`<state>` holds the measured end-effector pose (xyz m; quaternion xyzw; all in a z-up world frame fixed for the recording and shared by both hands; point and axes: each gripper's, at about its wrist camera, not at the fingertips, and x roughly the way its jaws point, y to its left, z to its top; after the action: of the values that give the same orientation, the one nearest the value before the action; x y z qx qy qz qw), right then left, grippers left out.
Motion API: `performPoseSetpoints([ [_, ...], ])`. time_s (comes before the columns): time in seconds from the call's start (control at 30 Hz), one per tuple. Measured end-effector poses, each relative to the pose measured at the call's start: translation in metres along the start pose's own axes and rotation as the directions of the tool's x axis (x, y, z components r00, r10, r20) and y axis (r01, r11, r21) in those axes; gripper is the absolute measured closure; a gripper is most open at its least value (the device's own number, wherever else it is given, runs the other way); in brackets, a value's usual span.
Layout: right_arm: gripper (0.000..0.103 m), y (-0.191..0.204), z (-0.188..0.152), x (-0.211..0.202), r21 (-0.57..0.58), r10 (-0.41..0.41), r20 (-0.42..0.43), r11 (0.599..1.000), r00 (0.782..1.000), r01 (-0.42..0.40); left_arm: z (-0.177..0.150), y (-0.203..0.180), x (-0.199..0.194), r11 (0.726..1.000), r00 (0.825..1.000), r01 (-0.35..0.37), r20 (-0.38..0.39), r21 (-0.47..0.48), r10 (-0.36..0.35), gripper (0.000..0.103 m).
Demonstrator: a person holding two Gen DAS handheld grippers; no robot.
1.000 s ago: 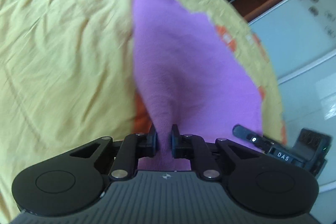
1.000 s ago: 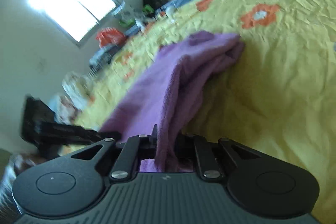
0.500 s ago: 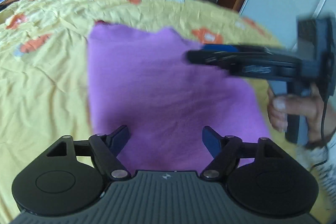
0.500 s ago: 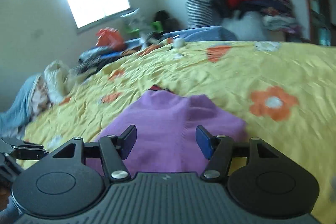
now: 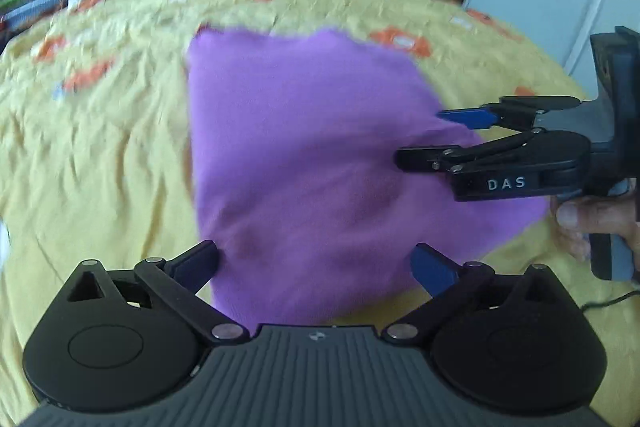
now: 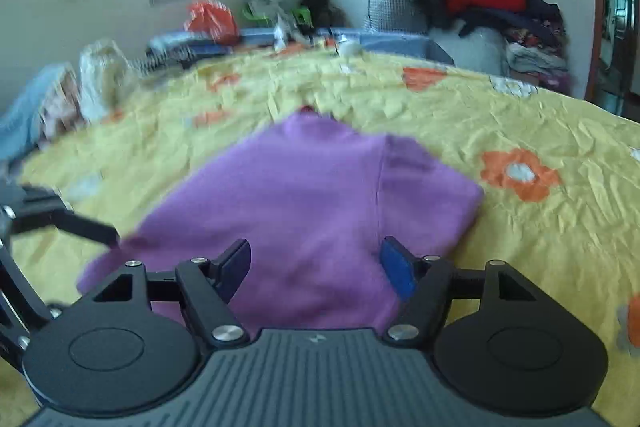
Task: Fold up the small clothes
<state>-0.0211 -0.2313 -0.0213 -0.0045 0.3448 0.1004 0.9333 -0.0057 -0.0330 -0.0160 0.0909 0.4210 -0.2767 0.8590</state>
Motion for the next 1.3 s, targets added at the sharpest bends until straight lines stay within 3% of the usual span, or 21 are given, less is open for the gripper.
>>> performPoseSetpoints([
  [0.13,0.029,-0.002,-0.01,-0.026,0.09,-0.052,-0.009,0.995,0.999,0.053,-0.023,0.011,-0.03,0.996,0.999,0.006,0.042,-0.091,-0.002,0.0],
  [0.23,0.01,0.003,-0.033,-0.072,0.165,-0.025,-0.02,0.986,0.999,0.028,-0.047,0.013,-0.056,0.993,0.998,-0.027,0.061,-0.111,0.034,0.0],
  [0.4,0.01,0.006,-0.099,-0.173,0.211,-0.01,-0.081,0.977,0.997,0.027,-0.088,0.023,-0.098,0.982,0.997,-0.038,0.063,-0.187,0.05,0.0],
  [0.47,0.01,-0.006,-0.12,-0.219,0.236,-0.103,-0.096,0.964,0.99,0.123,-0.104,0.027,-0.11,0.973,0.993,-0.096,0.048,-0.209,0.108,0.0],
  [0.53,0.01,-0.015,-0.125,-0.254,0.225,-0.253,-0.126,0.934,0.959,0.276,-0.11,0.028,-0.117,0.966,0.99,-0.127,0.039,-0.225,0.139,0.0],
  [0.6,0.003,-0.012,-0.119,-0.267,0.267,-0.357,-0.064,0.894,0.932,0.36,-0.107,0.025,-0.116,0.962,0.988,-0.123,0.059,-0.244,0.141,0.0],
  [0.7,0.0,0.006,-0.099,-0.232,0.259,-0.238,0.021,0.939,0.971,0.224,-0.094,0.015,-0.098,0.961,0.991,-0.101,0.06,-0.259,0.121,0.0],
  [0.83,0.0,0.038,-0.082,-0.141,0.203,-0.131,-0.016,0.97,0.991,0.131,-0.083,-0.002,-0.069,0.964,0.986,-0.144,0.051,-0.225,0.159,0.0],
  [0.97,0.0,0.057,-0.076,-0.091,0.185,-0.16,-0.038,0.969,0.986,0.165,-0.08,-0.006,-0.05,0.961,0.978,-0.193,0.035,-0.197,0.204,0.0],
  [1.3,0.0,0.059,-0.083,-0.063,0.171,-0.193,-0.041,0.965,0.98,0.197,-0.072,-0.011,-0.033,0.955,0.967,-0.24,0.038,-0.174,0.25,0.0],
])
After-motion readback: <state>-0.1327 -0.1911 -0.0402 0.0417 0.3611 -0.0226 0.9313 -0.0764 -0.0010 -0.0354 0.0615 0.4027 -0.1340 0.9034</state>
